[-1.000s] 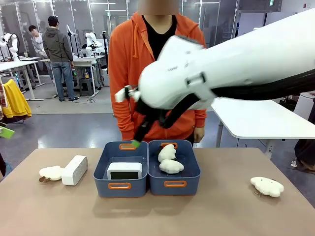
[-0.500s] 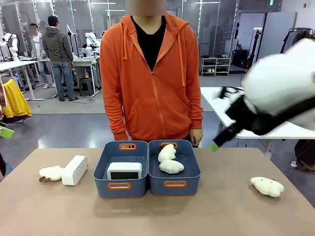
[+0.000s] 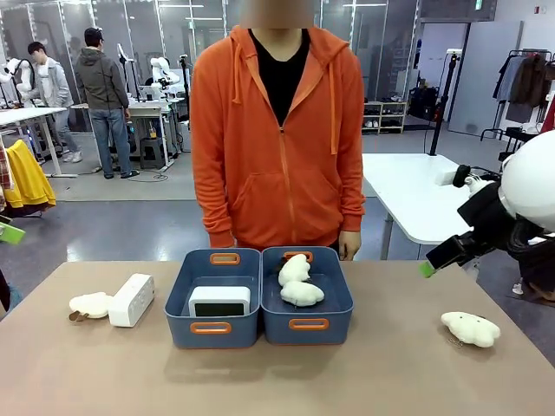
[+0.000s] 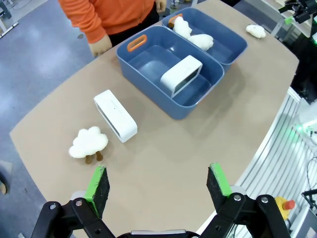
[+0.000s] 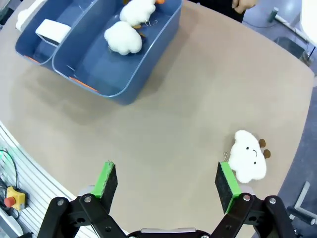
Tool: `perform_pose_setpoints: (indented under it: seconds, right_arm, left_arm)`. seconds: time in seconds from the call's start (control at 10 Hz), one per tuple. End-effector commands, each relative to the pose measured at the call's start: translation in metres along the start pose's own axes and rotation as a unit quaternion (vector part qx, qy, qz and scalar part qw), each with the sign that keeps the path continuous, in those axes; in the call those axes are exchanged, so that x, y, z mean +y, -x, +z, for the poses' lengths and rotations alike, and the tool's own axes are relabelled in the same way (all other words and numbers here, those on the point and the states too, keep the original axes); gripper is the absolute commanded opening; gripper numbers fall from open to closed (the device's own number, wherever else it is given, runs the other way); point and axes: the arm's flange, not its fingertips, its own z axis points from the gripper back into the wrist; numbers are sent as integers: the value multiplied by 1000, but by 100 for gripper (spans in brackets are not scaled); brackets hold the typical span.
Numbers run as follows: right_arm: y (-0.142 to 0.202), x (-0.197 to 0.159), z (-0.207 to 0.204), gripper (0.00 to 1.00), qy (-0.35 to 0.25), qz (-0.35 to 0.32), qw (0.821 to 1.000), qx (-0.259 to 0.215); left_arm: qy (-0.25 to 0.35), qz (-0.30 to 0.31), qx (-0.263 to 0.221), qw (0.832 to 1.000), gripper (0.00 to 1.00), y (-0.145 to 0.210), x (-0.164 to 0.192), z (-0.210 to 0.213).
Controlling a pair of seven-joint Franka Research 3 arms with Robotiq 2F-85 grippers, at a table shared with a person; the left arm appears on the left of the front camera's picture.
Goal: Sort the digital clocks into the basket.
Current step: Pick up the Digital clock from the table and place it into the empty Plastic storage basket.
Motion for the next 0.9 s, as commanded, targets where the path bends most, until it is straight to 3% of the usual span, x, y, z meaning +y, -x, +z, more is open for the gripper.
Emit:
perform_pose_setpoints:
  seconds: [0.0,0.4,0.5,0.6,0.7,0.8]
  right_arm:
    - [-2,4,3,100,5,13,1000,-3]
    - [-2,4,3,100,5,13,1000,-3]
    - [-2,4,3,100,5,13,1000,-3]
    - [-2,4,3,100,5,13,1000,-3]
    - [-2,4,3,100,5,13,1000,-3]
    - [-2,4,3,100,5,13,1000,-3]
  left_arm:
    - [9,-7,-1,1000,100,0,2,1]
    - [0,0,0,1000,100,0,0,0]
    - [-71,5,34,997,100,-9,-12,-18]
    - [-93,3,80,992,100,-16,-24,-39]
    - [-161,0,115,980,100,-20,-29,-61]
    - [-161,37,159,973,100,-26,-37,-73]
